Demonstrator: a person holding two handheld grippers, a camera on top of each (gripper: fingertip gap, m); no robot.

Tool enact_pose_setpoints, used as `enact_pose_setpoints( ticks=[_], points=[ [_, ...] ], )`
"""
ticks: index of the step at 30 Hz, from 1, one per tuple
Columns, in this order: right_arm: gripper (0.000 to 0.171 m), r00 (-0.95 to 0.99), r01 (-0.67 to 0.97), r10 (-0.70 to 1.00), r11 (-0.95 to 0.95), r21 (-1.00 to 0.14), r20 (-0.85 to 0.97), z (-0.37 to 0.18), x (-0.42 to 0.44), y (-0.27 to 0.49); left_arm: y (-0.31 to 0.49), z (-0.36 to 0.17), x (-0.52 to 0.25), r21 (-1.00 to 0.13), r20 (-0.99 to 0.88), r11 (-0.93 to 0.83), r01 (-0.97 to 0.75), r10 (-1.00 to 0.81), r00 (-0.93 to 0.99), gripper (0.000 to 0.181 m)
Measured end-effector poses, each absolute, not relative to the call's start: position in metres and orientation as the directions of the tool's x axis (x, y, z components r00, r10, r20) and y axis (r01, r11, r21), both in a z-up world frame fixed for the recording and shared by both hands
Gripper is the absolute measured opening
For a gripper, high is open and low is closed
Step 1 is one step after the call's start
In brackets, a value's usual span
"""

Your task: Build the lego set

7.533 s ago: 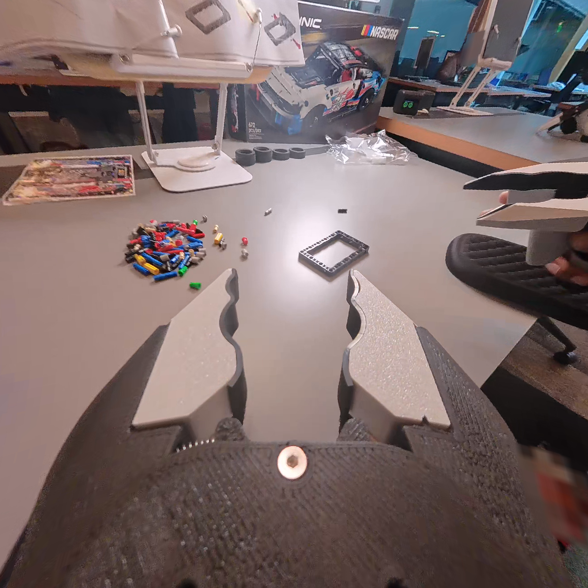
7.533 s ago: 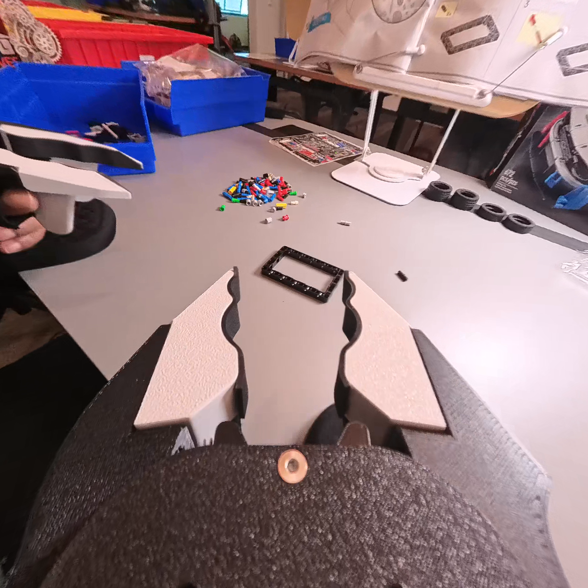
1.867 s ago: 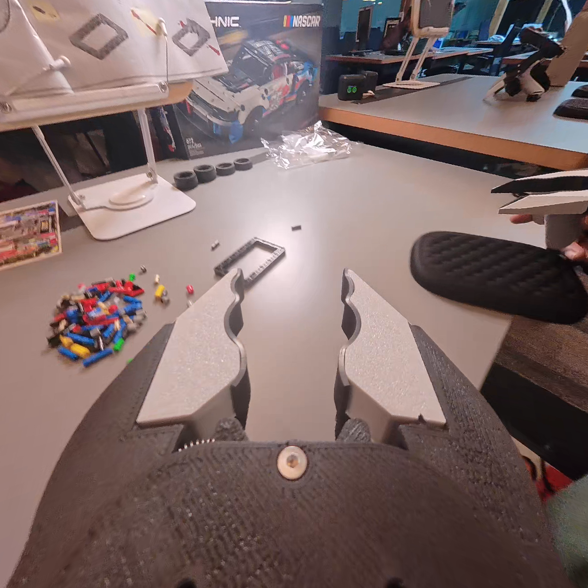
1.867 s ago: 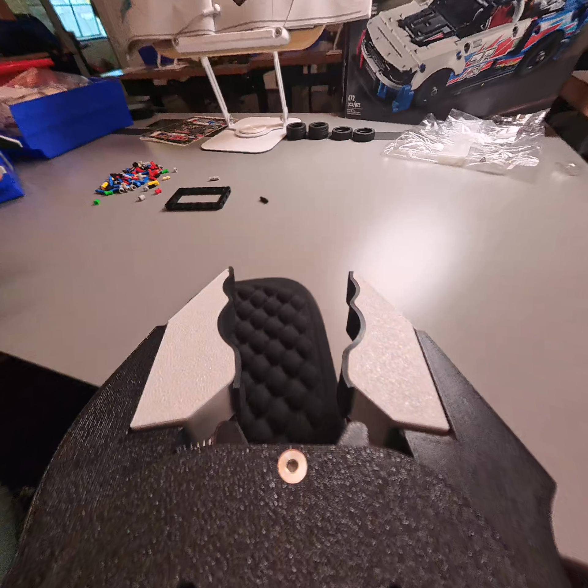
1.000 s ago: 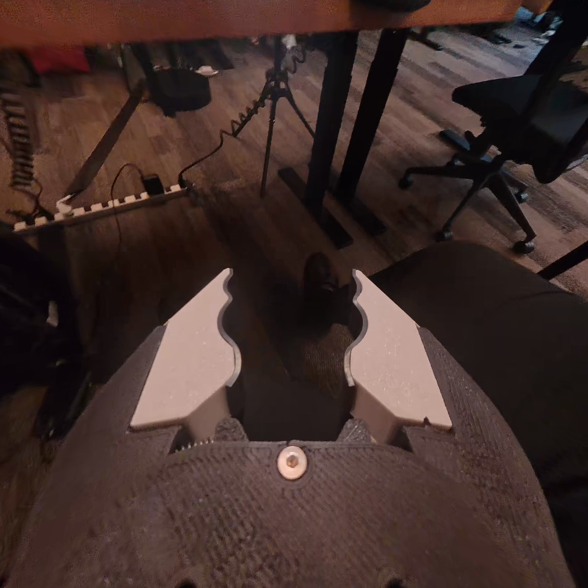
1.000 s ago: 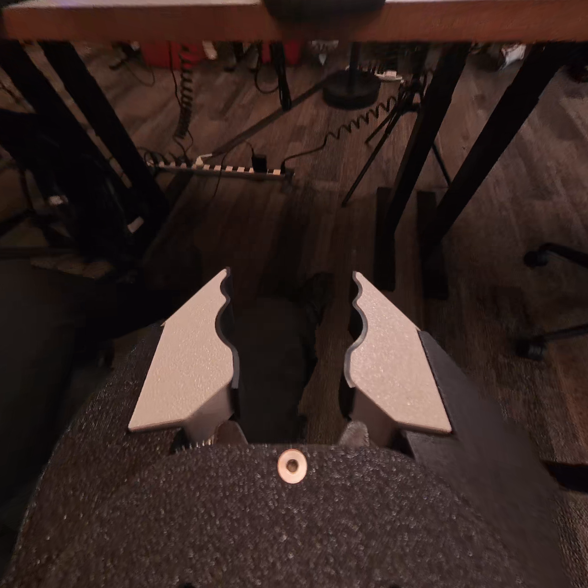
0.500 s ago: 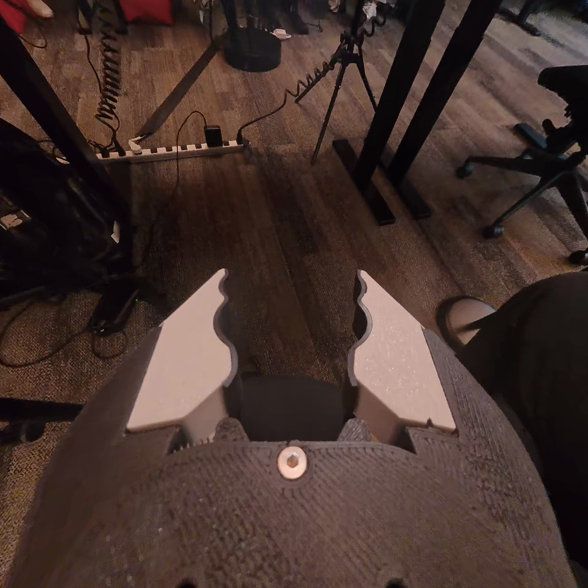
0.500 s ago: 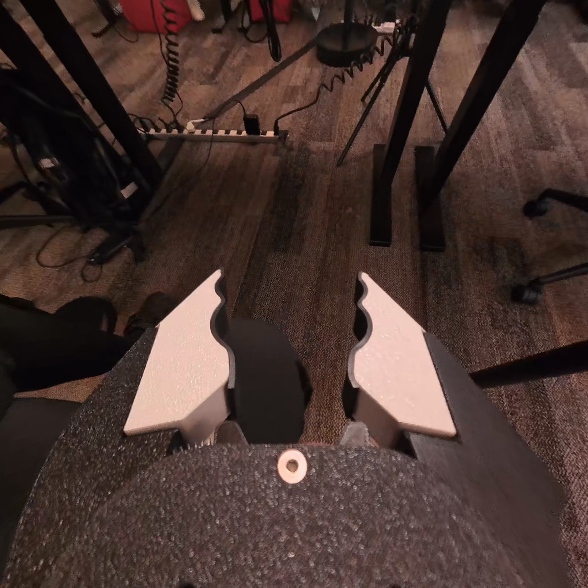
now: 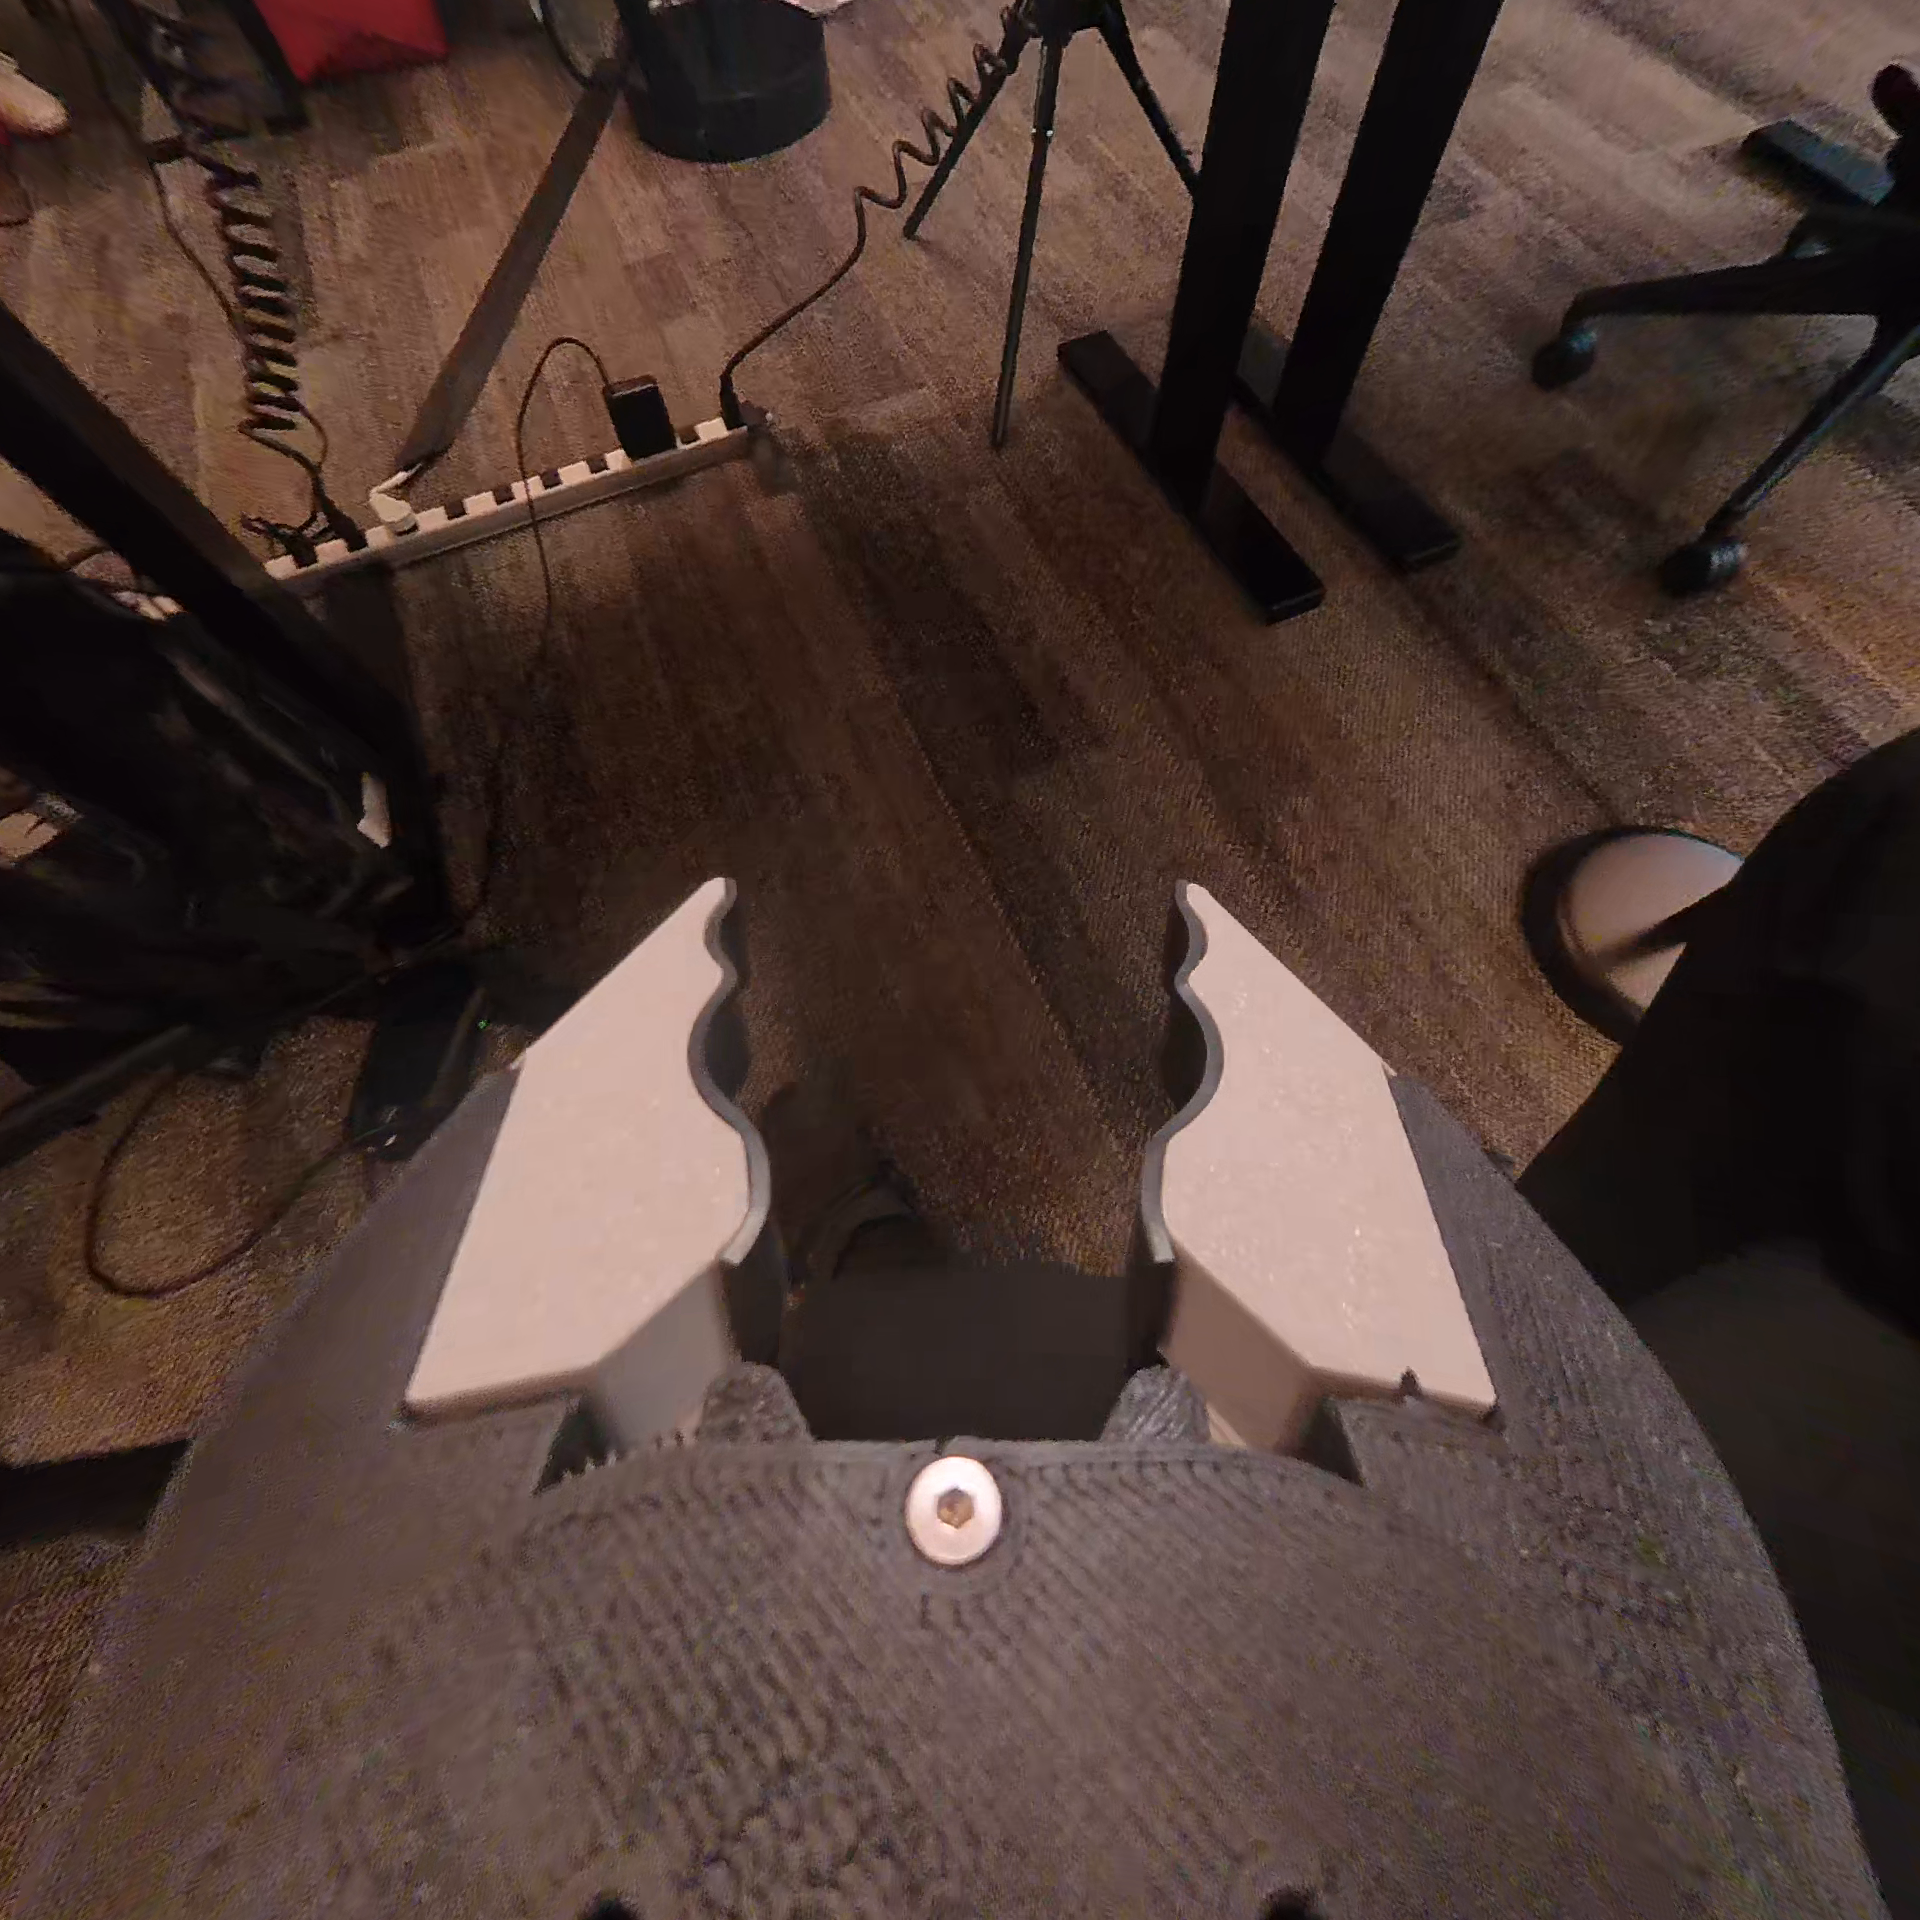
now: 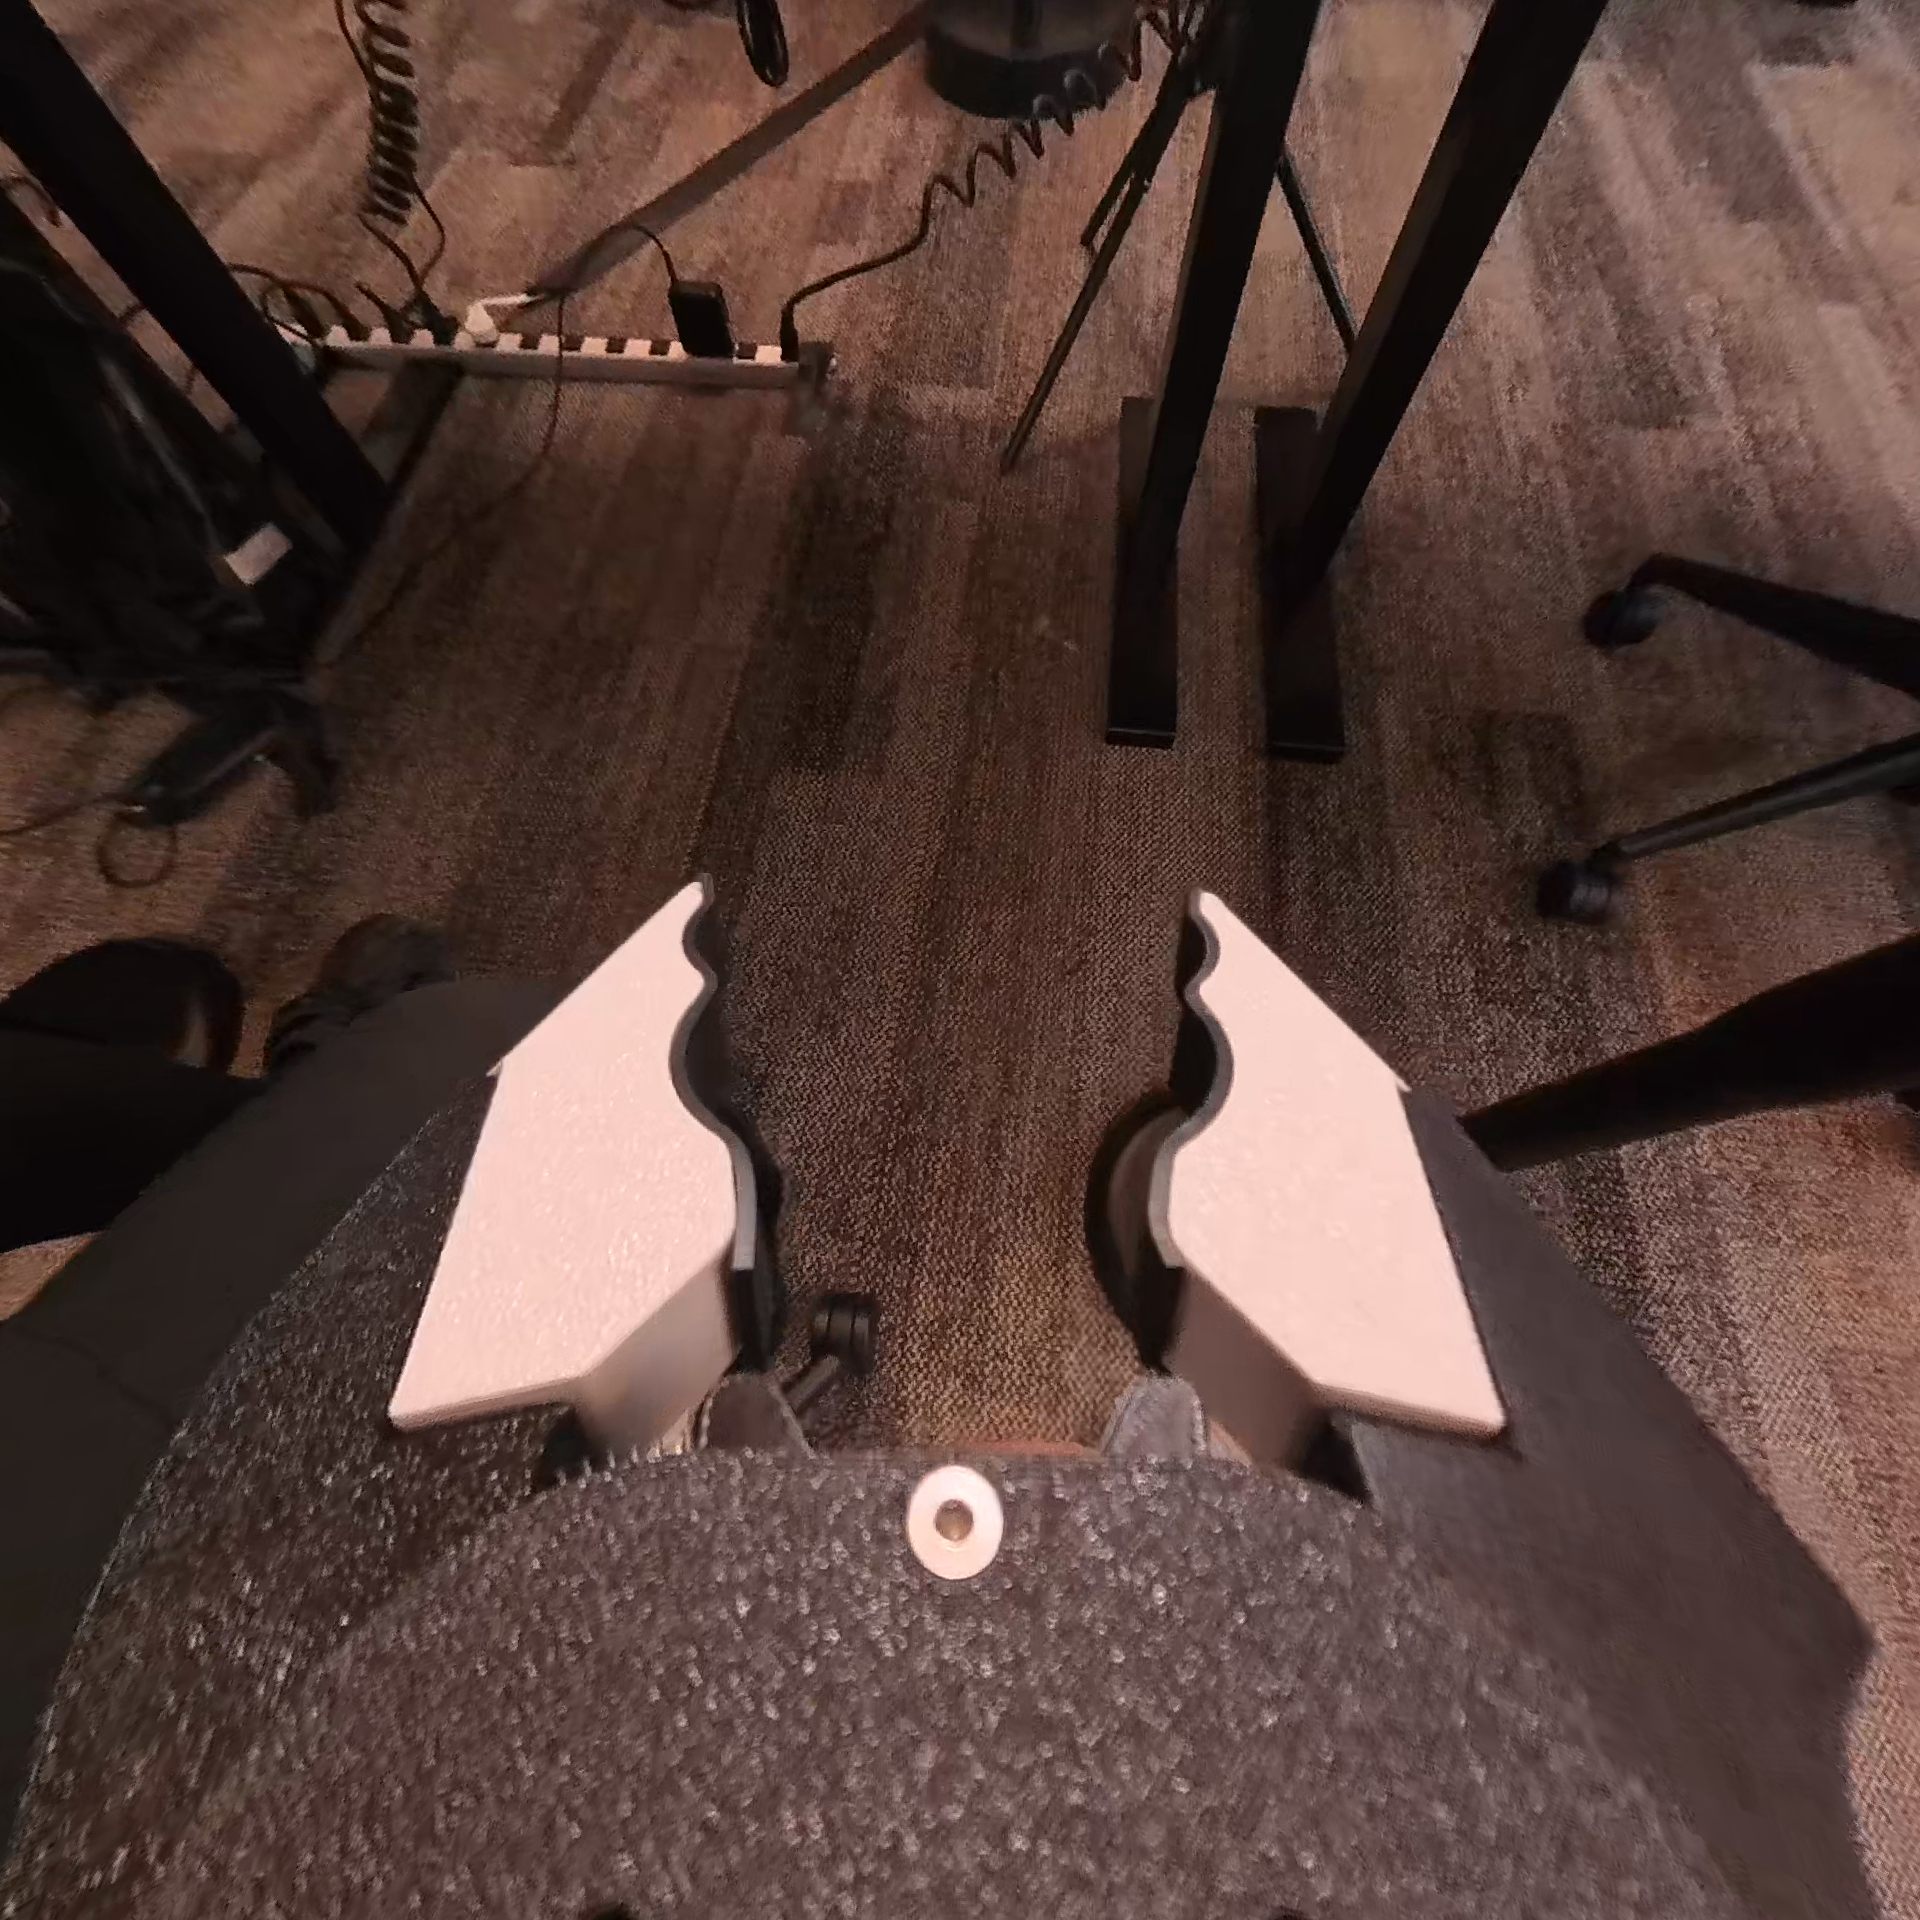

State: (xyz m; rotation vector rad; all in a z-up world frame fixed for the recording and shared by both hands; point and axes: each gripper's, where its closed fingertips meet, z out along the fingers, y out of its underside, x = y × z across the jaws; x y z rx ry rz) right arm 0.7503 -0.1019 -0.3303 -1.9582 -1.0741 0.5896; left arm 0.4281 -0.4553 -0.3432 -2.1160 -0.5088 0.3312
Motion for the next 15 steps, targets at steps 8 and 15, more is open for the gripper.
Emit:
enact_pose_setpoints(
  ticks=[8,15],
  points=[
    [0.086,0.534,0.445,0.845,-0.274,-0.853,0.007,-0.325,0.777,-0.067,-0.338,-0.359,0.447,-0.861,-0.009,-0.482,0.165,0.338,0.941,0.078],
    [0.087,0.562,0.415,0.825,-0.336,-0.845,-0.053,-0.345,0.808,-0.052,-0.238,-0.394,0.498,-0.868,0.111,-0.458,0.192,0.198,0.974,0.076]
  ],
)
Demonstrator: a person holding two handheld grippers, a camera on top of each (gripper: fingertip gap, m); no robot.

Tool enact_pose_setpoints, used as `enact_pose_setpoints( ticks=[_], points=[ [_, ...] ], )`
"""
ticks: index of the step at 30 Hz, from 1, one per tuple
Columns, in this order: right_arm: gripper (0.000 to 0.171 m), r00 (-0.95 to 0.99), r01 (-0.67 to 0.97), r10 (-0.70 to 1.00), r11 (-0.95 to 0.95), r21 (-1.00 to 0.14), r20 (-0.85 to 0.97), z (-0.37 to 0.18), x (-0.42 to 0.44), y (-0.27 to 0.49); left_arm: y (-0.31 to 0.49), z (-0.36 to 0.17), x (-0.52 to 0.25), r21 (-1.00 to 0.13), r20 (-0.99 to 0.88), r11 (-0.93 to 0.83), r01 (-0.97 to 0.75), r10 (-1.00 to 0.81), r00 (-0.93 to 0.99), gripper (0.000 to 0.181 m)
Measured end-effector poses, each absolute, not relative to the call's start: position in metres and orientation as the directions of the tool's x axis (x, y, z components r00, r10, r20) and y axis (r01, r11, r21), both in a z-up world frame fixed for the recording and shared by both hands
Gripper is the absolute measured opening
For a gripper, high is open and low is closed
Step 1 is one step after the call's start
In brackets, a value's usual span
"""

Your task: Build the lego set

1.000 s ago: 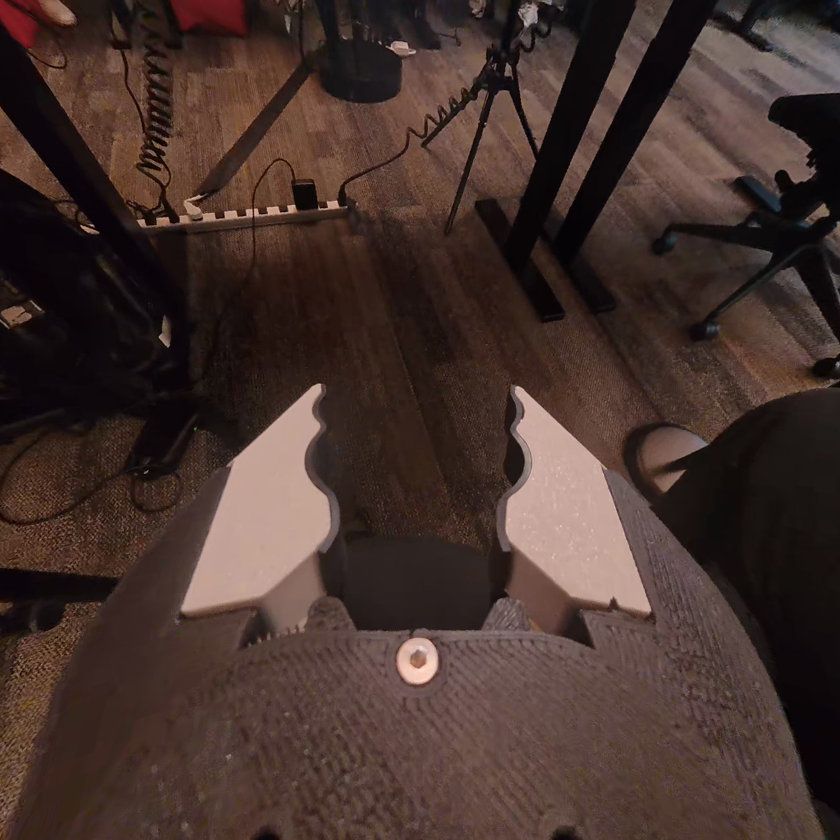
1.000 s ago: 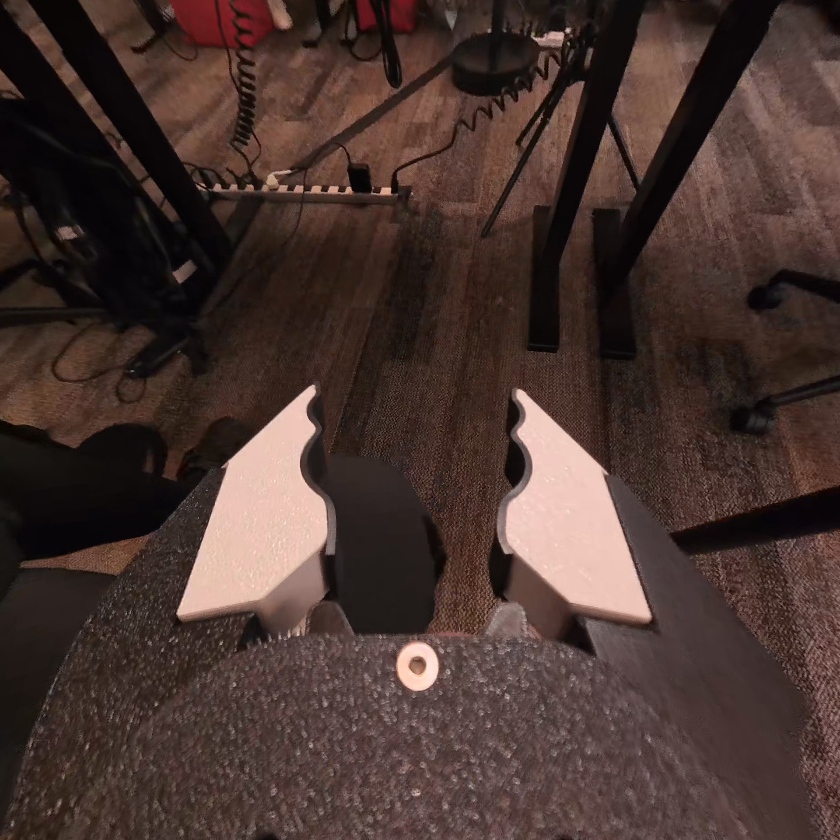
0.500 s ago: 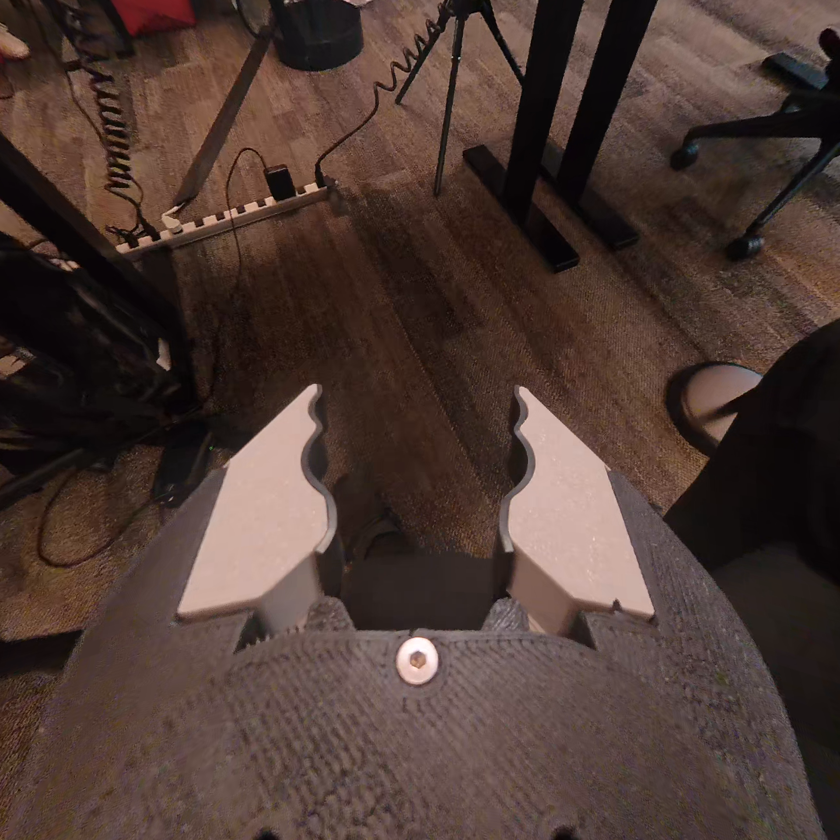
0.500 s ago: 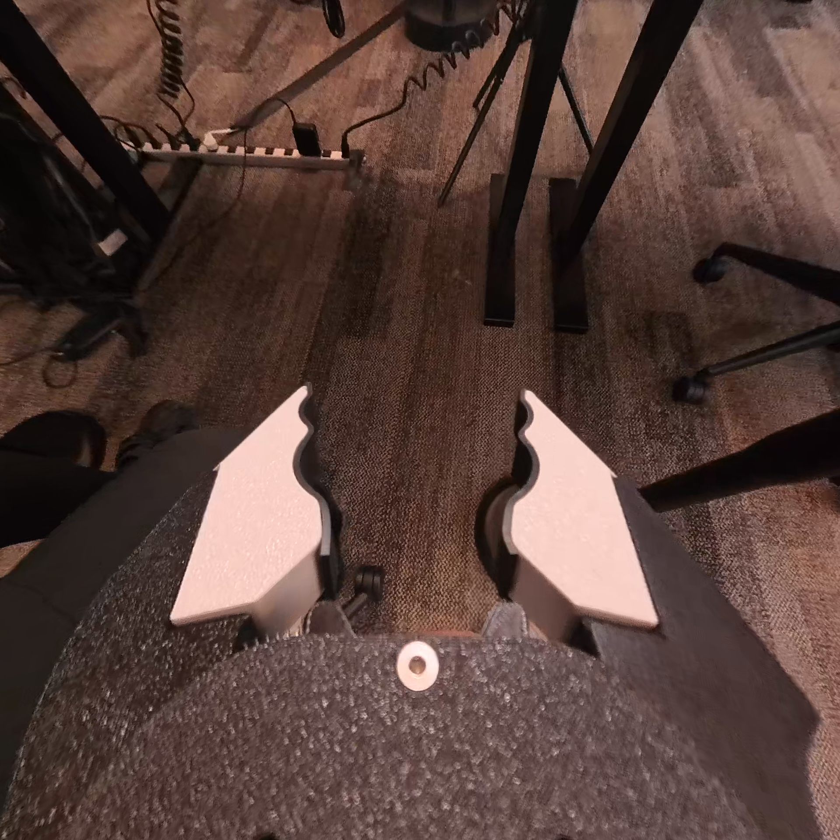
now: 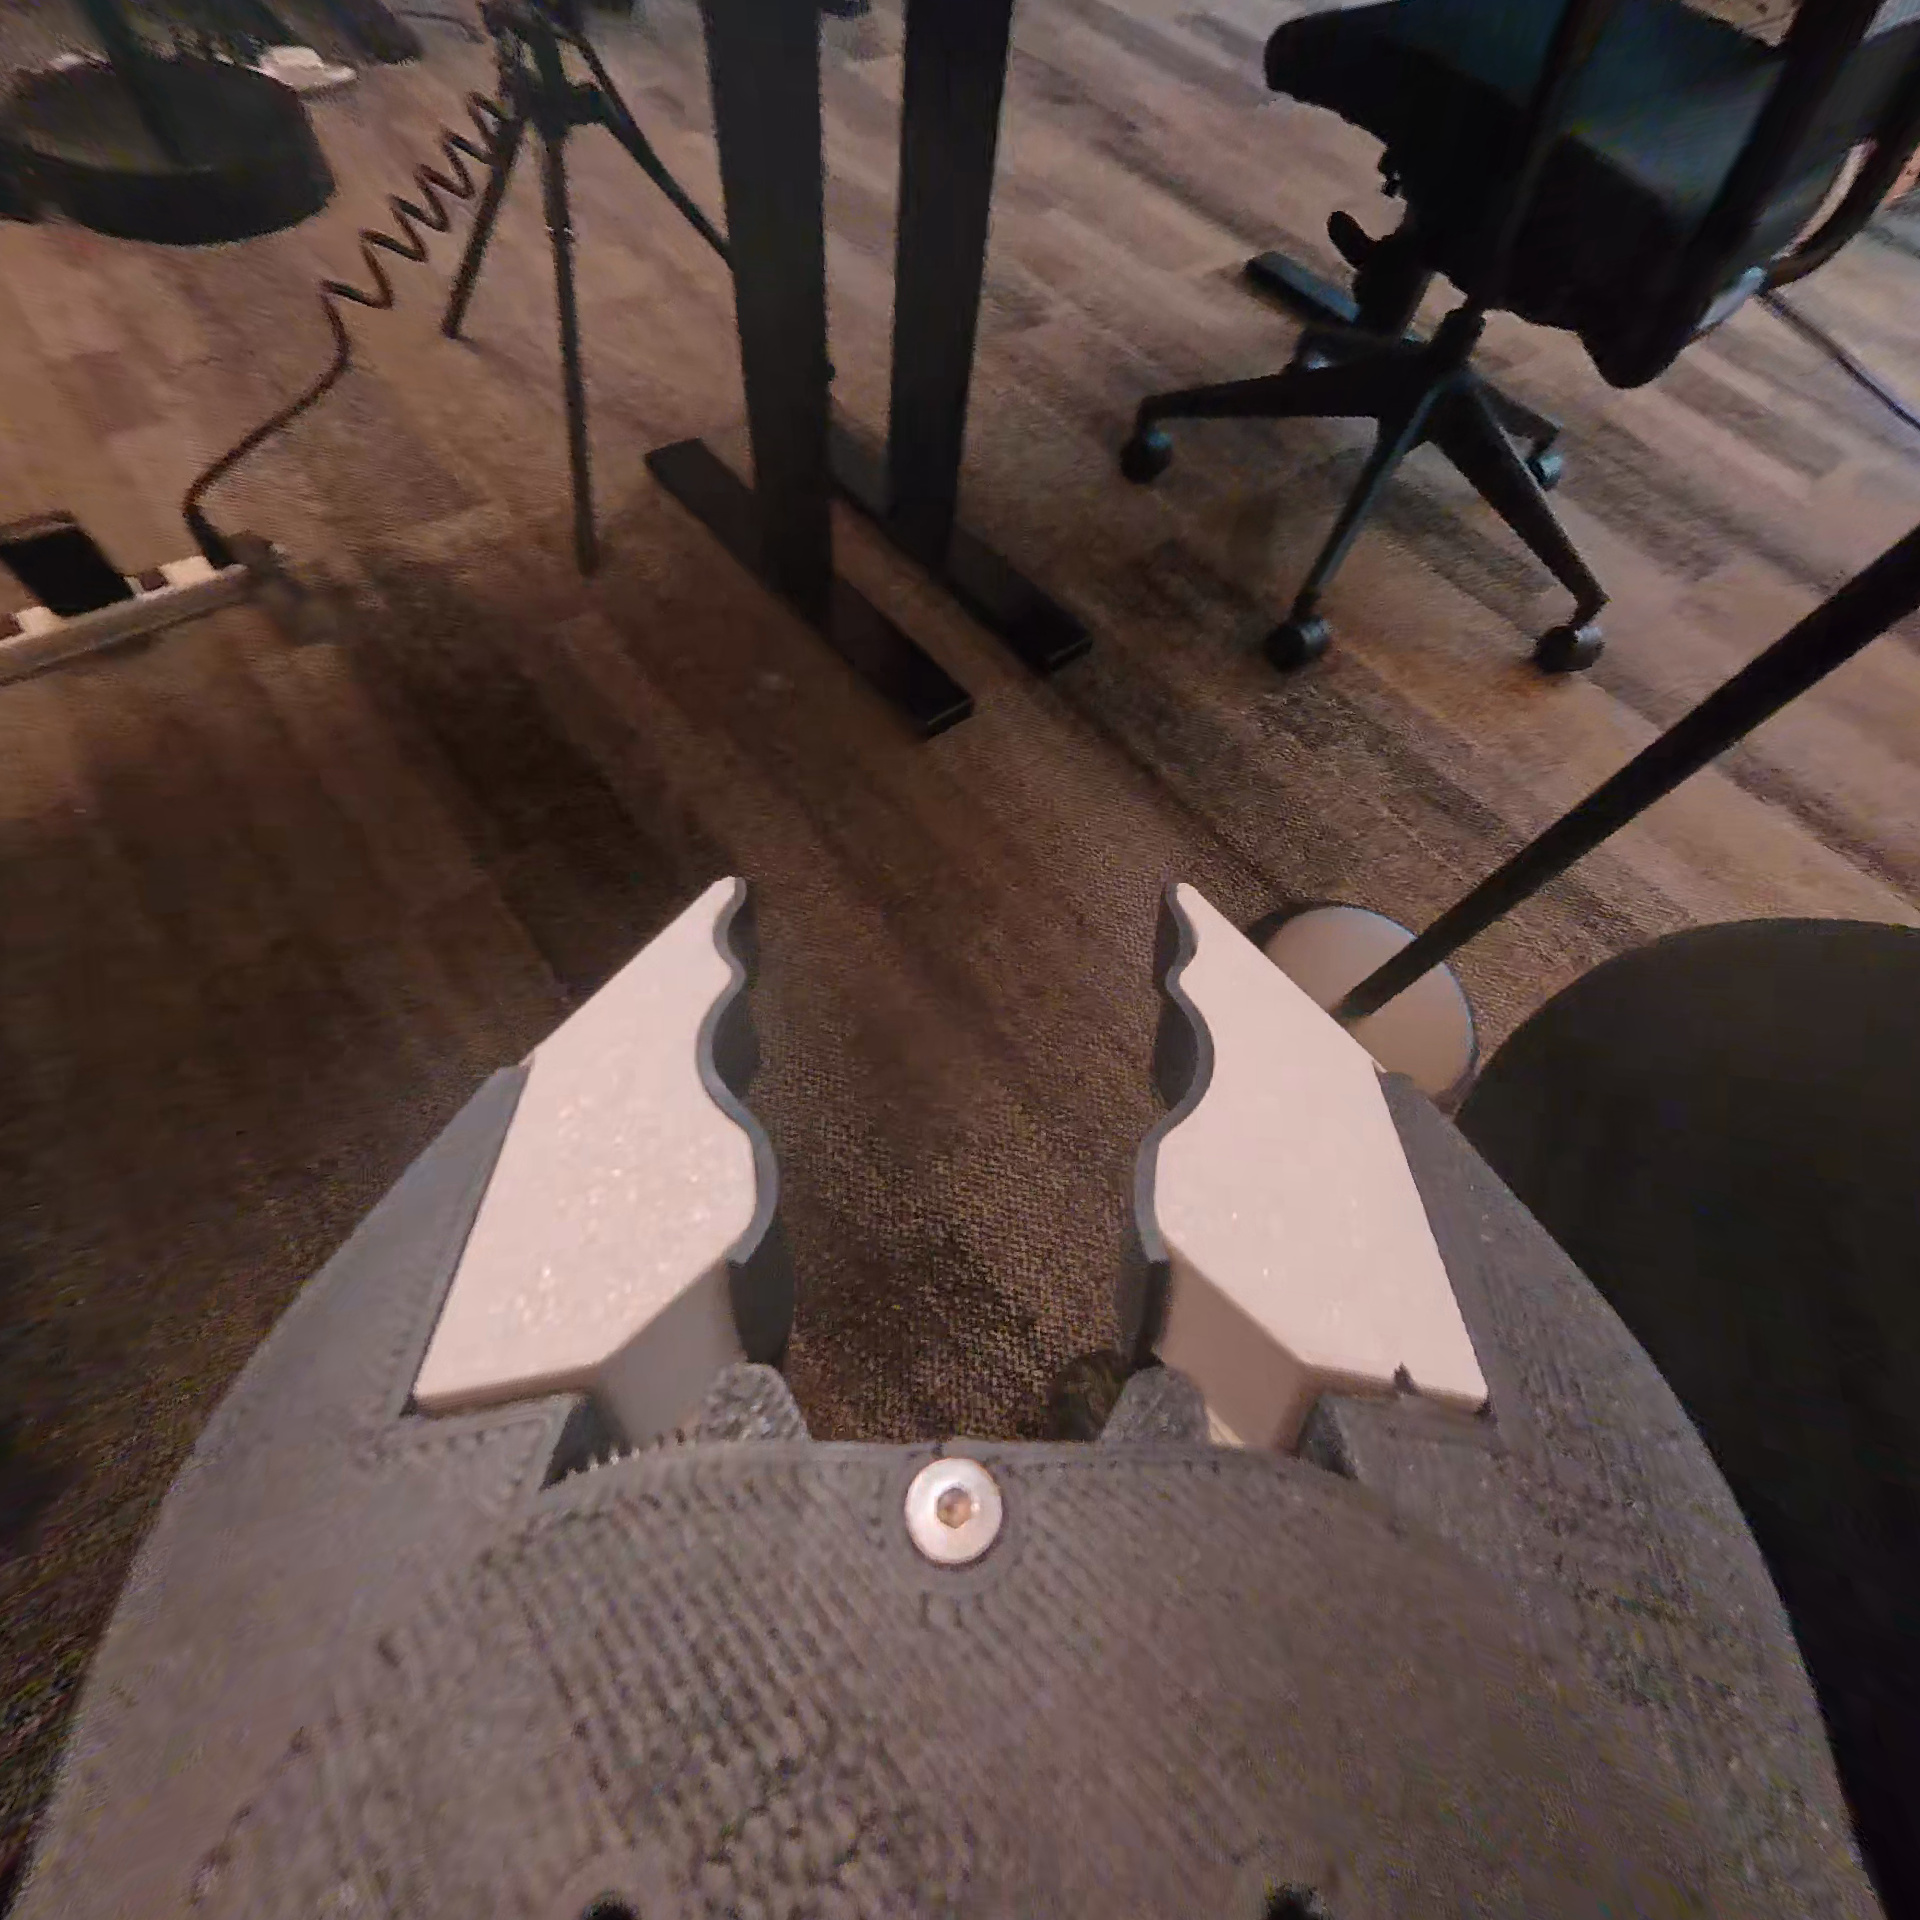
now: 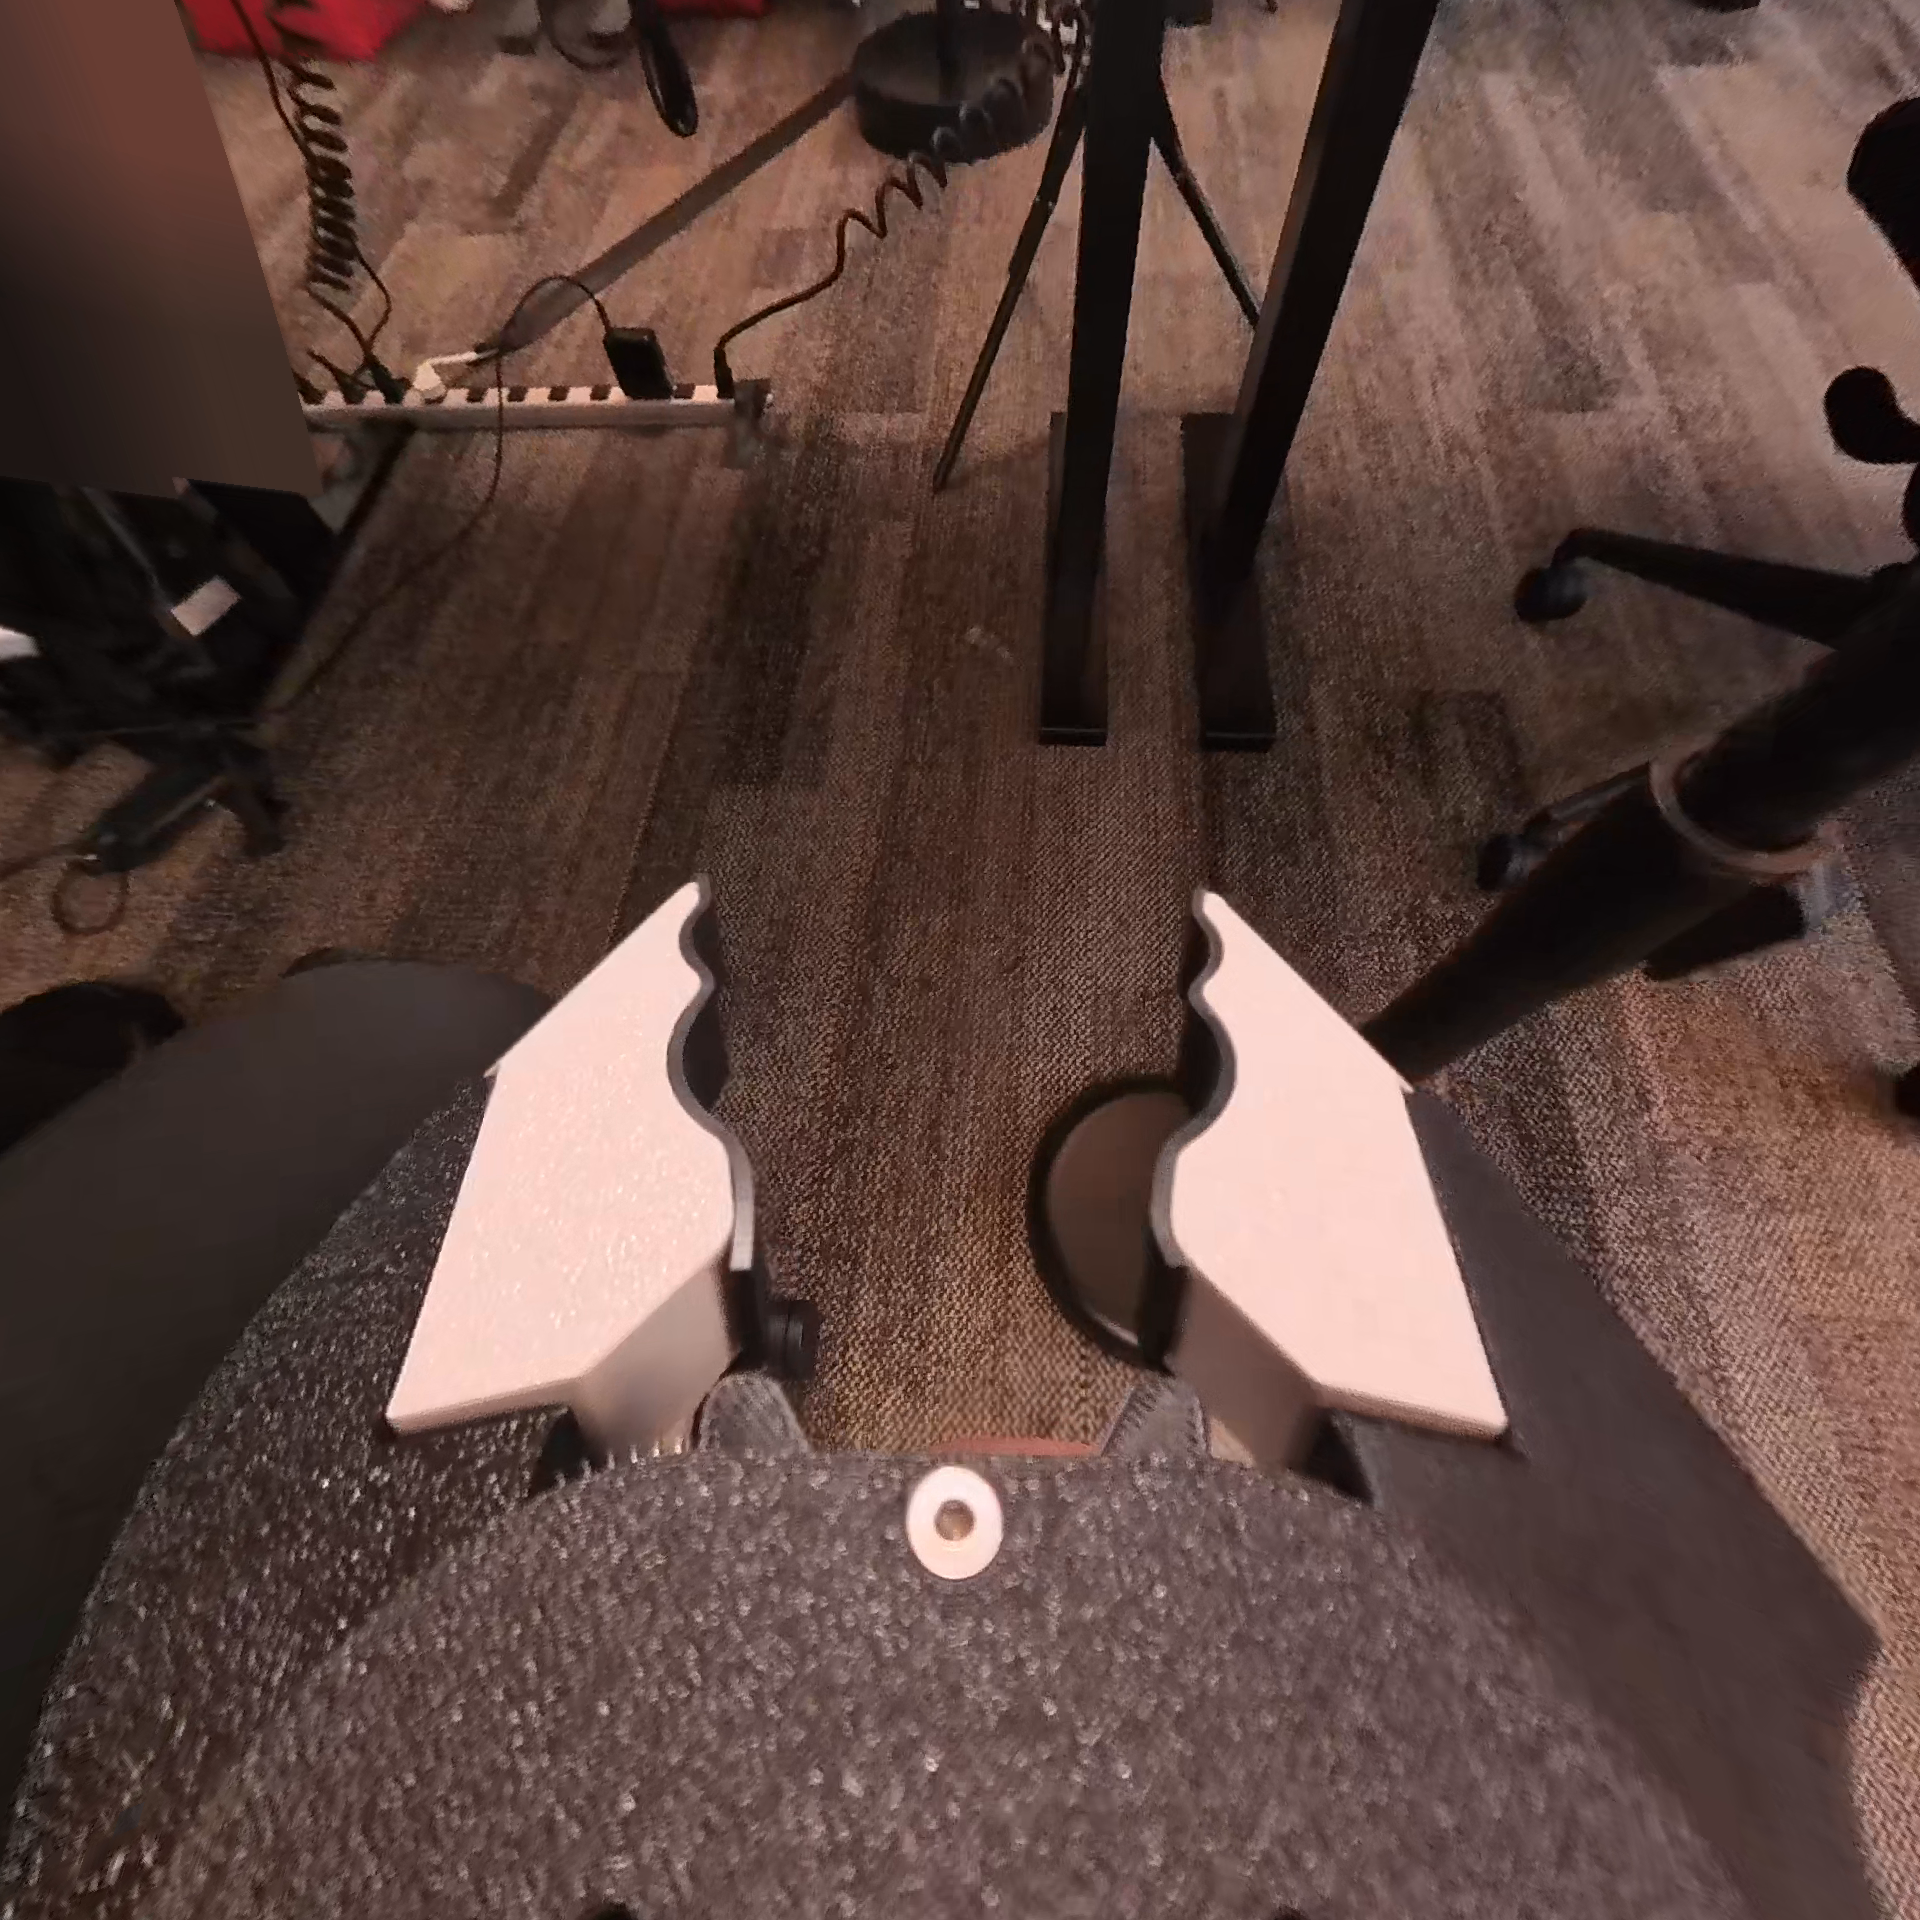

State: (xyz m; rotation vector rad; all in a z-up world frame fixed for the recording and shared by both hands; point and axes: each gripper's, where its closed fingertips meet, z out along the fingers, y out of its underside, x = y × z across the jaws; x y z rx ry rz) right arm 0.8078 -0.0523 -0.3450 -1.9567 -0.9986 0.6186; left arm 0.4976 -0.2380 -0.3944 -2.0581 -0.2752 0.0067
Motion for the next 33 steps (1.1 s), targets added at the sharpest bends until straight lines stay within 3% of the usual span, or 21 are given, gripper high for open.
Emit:
enact_pose_setpoints(
  ticks=[5,16,33],
  points=[
    [0.085,0.602,0.418,0.798,-0.344,-0.841,-0.027,-0.356,0.841,-0.050,-0.207,-0.430,0.528,-0.838,0.173,-0.498,0.222,0.143,0.975,0.076],
    [0.085,0.677,0.404,0.733,-0.449,-0.797,-0.070,-0.388,0.895,-0.057,-0.166,-0.432,0.547,-0.851,0.192,-0.479,0.216,0.098,0.976,0.081],
    [0.085,0.585,0.494,0.810,-0.383,-0.781,-0.028,-0.395,0.837,-0.060,-0.205,-0.411,0.506,-0.858,0.165,-0.451,0.244,0.207,0.964,0.082]
  ],
)
